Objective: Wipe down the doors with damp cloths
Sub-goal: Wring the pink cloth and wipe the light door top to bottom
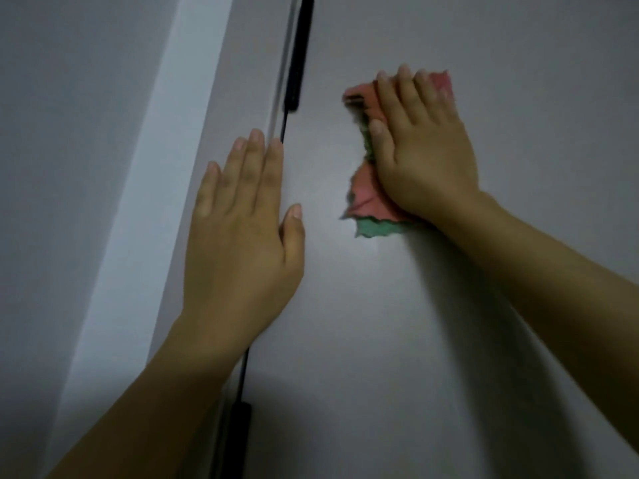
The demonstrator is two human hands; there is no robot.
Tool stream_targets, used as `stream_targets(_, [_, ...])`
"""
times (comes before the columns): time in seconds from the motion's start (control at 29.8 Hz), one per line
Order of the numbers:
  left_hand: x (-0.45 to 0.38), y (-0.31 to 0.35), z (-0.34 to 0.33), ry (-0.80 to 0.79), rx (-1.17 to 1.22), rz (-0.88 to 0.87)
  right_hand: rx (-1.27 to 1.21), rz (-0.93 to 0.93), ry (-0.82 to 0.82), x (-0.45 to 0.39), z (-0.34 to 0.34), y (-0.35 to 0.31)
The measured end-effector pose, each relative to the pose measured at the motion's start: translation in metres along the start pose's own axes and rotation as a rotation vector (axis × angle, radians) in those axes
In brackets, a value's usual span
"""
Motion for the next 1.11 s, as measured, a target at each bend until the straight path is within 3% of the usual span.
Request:
stream_targets(0.1, [0.003, -0.001, 0.003, -0.013, -0.008, 0.003, -0.062, 0.273, -0.015, 0.034, 0.002, -0.046])
stream_targets(0.17, [0.01, -0.004, 0.007, -0.03, -0.019, 0.002, -0.134, 0.486, -0.085, 0.057, 0.011, -0.049])
stream_targets(0.24, [0.019, -0.009, 0.012, -0.044, -0.023, 0.006, -0.113, 0.571, -0.124, 0.054, 0.015, -0.033])
stream_targets(0.4, [0.046, -0.013, 0.022, -0.053, -0.024, 0.015, -0.053, 0.167, -0.037, 0.019, 0.005, -0.034])
stream_targets(0.47, [0.054, -0.014, 0.026, -0.049, -0.021, 0.015, -0.099, 0.205, -0.039, 0.043, 0.008, -0.058])
stream_targets(0.57, [0.062, -0.015, 0.031, -0.071, -0.025, 0.025, -0.17, 0.518, -0.121, 0.102, 0.021, -0.067])
stream_targets(0.64, [0.066, -0.015, 0.033, -0.09, -0.032, 0.042, -0.178, 0.626, -0.165, 0.116, 0.031, -0.046])
stream_targets(0.77, [0.07, -0.015, 0.034, -0.112, -0.076, 0.043, -0.109, 0.503, -0.186, 0.09, 0.032, -0.019])
stream_targets(1.01, [0.069, -0.017, 0.031, -0.11, -0.09, 0.034, -0.116, 0.146, -0.147, 0.101, 0.025, -0.047])
stream_targets(1.11, [0.069, -0.018, 0.031, -0.105, -0.059, 0.019, -0.128, 0.208, -0.116, 0.113, 0.029, -0.06])
Point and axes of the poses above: each hand's wrist, its own x-axis away from the middle knuckle, its own z-axis out of the back of the hand, y = z × x, the point moved 4 cm from there along -x, towards the middle knuckle, and after that the axes turned 14 degrees about y, right-handed, at the moved point
